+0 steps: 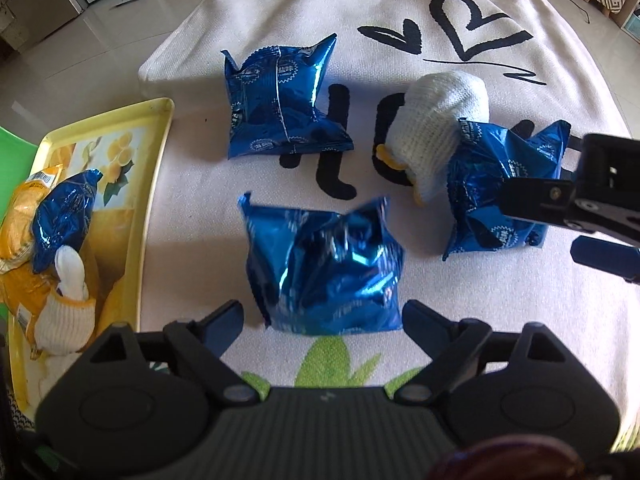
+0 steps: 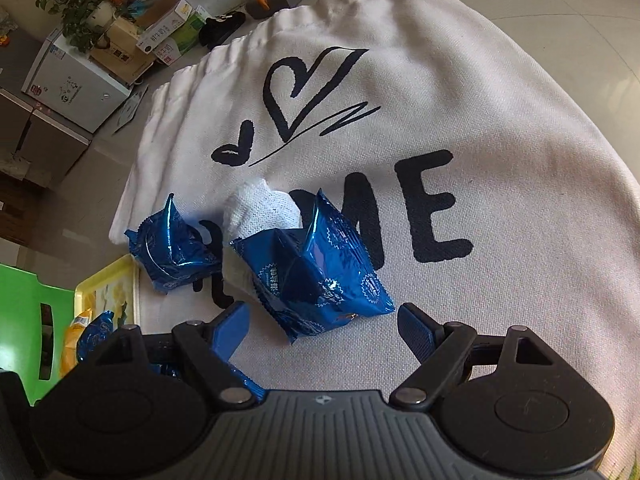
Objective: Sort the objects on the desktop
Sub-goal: 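Lower left tool onto a large blue foil packet and close on it, then close right tool on a blue foil packet while left tool holds its packet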
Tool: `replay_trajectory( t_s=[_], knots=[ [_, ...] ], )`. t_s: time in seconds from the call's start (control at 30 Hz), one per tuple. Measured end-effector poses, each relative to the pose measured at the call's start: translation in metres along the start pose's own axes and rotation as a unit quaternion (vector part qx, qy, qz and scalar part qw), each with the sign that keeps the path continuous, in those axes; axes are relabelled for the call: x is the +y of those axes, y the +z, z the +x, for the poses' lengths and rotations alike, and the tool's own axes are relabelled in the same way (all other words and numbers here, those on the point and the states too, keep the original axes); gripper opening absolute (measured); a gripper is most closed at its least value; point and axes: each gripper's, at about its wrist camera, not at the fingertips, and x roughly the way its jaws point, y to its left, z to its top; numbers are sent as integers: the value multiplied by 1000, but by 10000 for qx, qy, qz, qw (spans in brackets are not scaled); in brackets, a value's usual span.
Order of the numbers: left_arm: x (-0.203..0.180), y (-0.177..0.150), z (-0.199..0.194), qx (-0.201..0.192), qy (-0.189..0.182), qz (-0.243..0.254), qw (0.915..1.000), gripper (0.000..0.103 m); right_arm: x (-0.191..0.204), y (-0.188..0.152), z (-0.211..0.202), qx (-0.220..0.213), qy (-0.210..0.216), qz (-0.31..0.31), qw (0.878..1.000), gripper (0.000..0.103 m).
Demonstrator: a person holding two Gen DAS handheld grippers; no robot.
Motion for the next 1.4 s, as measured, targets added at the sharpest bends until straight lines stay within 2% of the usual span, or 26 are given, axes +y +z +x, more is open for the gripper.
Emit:
replay_trajectory(
  t_s=[0.13,0.37,0.47,0.67,0.7,0.9,0.97,1.07,1.13,1.23,1.4],
  knots=[
    [-5,1,0,-13,-63,136,9999,99,3,3,14,44,-28,37,10000,82],
    [-9,2,9,50,105,235,9997,100,5,2,29,-65,-182,-5,9998,82],
    [-13,2,9,-73,148,356,9992,100,2,1,27,-114,-166,63,9998,75],
    [-31,1,11,-317,190,822,9959,85,-15,0,6,-101,-822,579,9949,72],
    [-34,1,10,-347,202,902,9951,80,-19,1,2,-122,-878,667,9938,71],
    [-47,-5,1,-233,-248,1077,9936,79,-45,-5,-24,-92,-1265,1073,9861,71],
    [-49,-9,0,-156,-328,1172,9924,82,-50,-10,-28,13,-1303,1094,9854,71],
    [-49,-13,-3,-154,-363,1170,9924,93,-58,-19,-32,108,-1341,1297,9824,73],
    [-49,-13,-3,-217,-240,1158,9927,99,-63,-24,-31,237,-1269,1454,9809,78],
    [-44,-10,-2,-209,-128,1095,9937,99,-68,-23,-28,318,-1153,1647,9791,79],
    [-41,-7,2,-103,-173,960,9952,100,-65,-20,-26,318,-1179,1545,9804,81]
  ],
)
